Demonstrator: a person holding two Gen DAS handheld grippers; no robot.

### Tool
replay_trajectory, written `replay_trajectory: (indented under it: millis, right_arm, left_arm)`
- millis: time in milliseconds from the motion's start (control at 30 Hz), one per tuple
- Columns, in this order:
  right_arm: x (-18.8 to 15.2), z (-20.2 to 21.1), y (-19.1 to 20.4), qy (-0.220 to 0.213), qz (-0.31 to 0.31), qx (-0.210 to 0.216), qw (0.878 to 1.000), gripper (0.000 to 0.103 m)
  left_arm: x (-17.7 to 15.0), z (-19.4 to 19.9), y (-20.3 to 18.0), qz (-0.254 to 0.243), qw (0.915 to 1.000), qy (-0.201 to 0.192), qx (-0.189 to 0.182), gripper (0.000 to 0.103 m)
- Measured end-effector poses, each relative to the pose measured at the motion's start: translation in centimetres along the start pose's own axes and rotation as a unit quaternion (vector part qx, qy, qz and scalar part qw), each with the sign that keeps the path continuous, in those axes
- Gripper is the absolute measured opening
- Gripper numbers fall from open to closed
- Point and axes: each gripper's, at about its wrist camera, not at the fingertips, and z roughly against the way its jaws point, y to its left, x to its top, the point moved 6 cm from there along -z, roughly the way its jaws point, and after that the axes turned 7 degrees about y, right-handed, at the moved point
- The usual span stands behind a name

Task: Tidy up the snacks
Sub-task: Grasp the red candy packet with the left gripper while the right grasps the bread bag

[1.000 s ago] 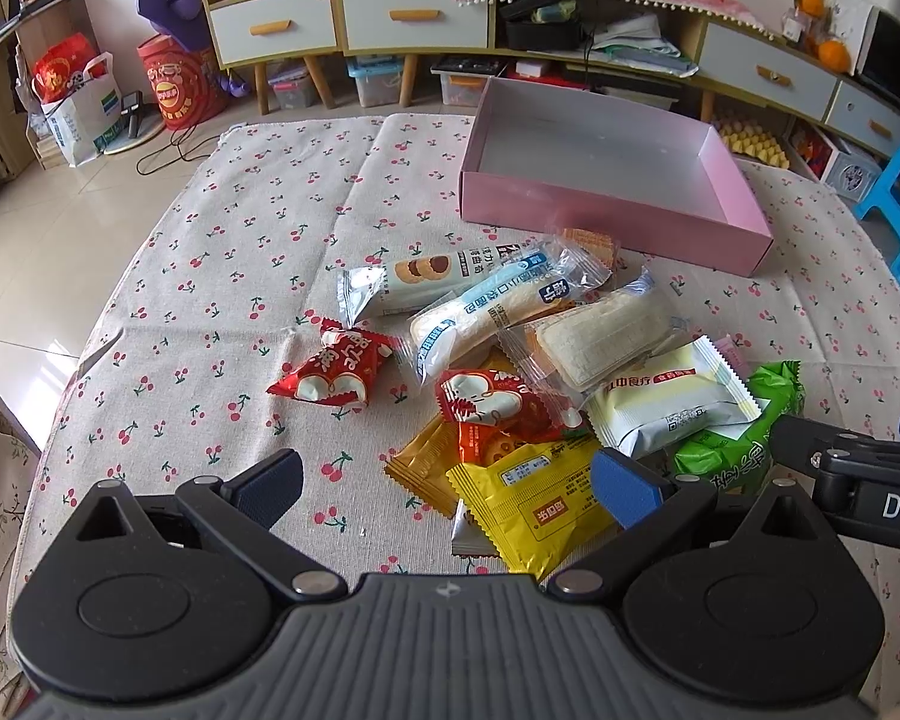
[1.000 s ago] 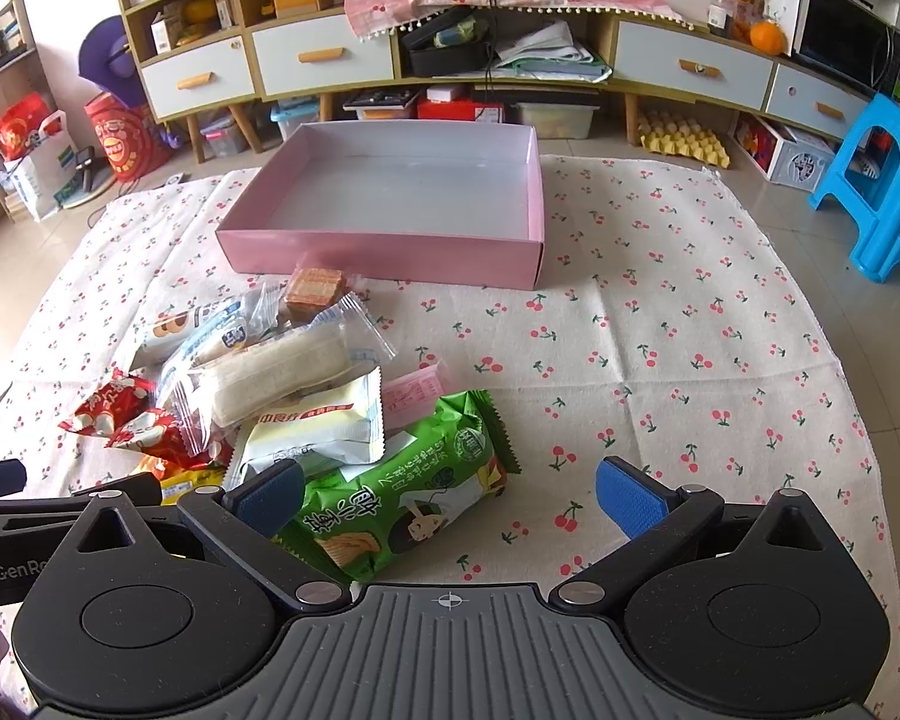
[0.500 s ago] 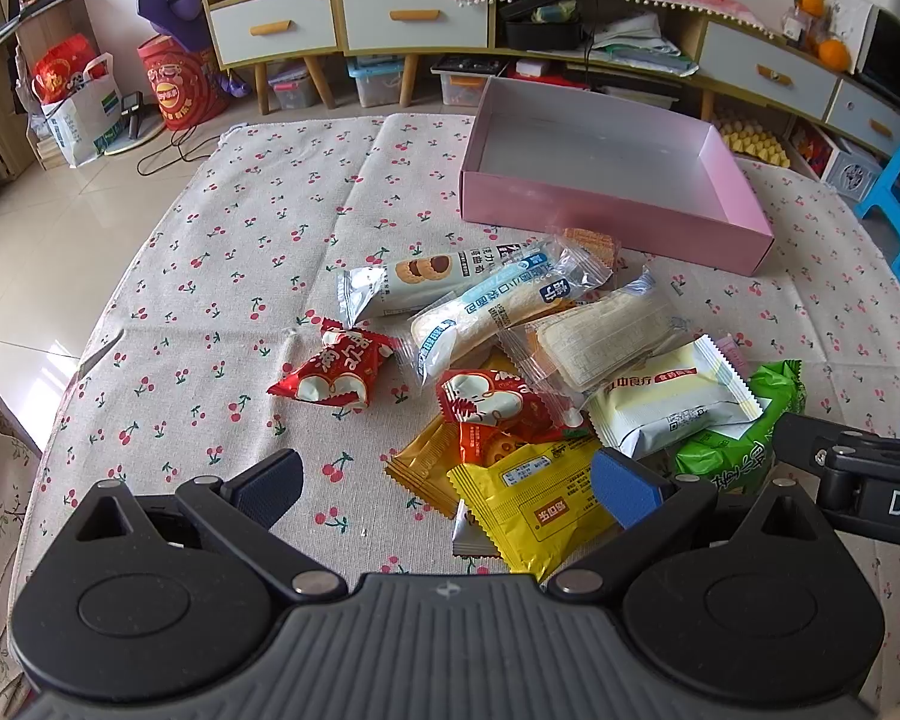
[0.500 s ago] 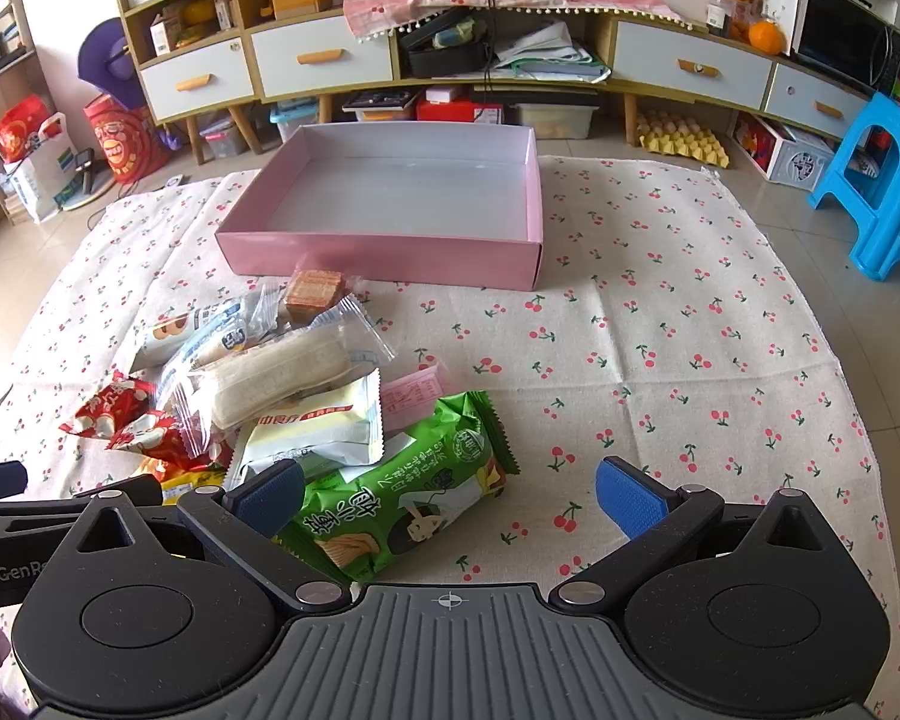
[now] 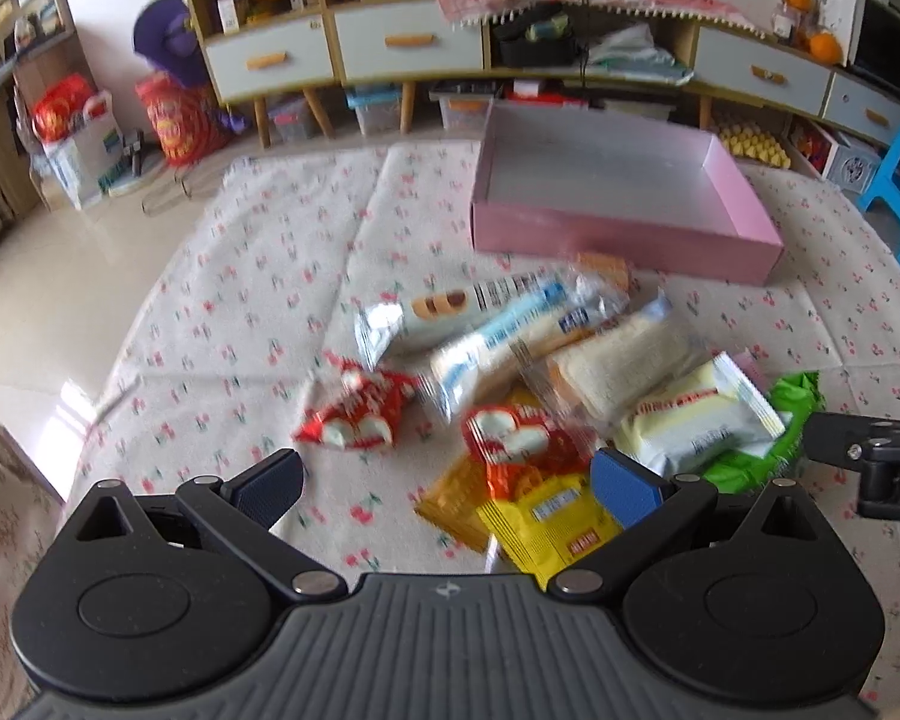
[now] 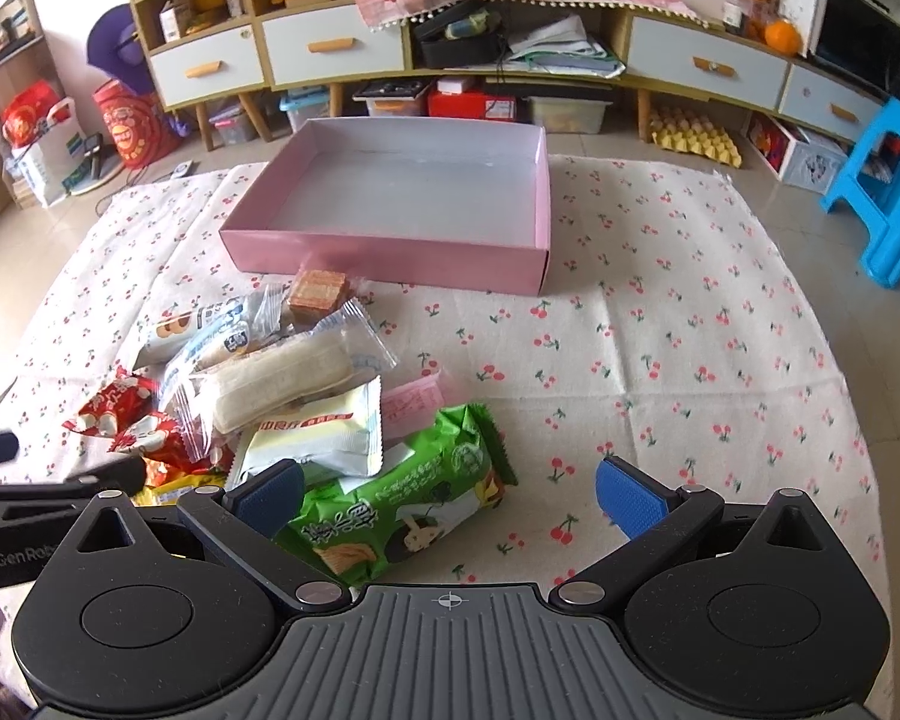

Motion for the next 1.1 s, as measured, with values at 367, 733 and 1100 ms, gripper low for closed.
replay_trajectory:
  millis: [367,733,1100]
  right_arm:
    - [2.9,-0.4,1.1,0.002,0.055,0.091,0.994,0.103]
    - [4.0,-5.4,0.8,0.083,-0.039,0.189,0.978,0.103]
    - [5.5,-8.3,1.4,0.093,-0.098,0.206,0.969,0.101]
  left_arm:
    - [2.8,-0.8,0.7,-0.062,0.9942,-0.024,-0.085,0.102]
    - [5.1,-5.6,3.6,-0.074,0.9935,0.002,-0.087,0.082]
    - [4.7,-8.9,6.5,-0.002,0.9897,0.107,-0.095,0.064]
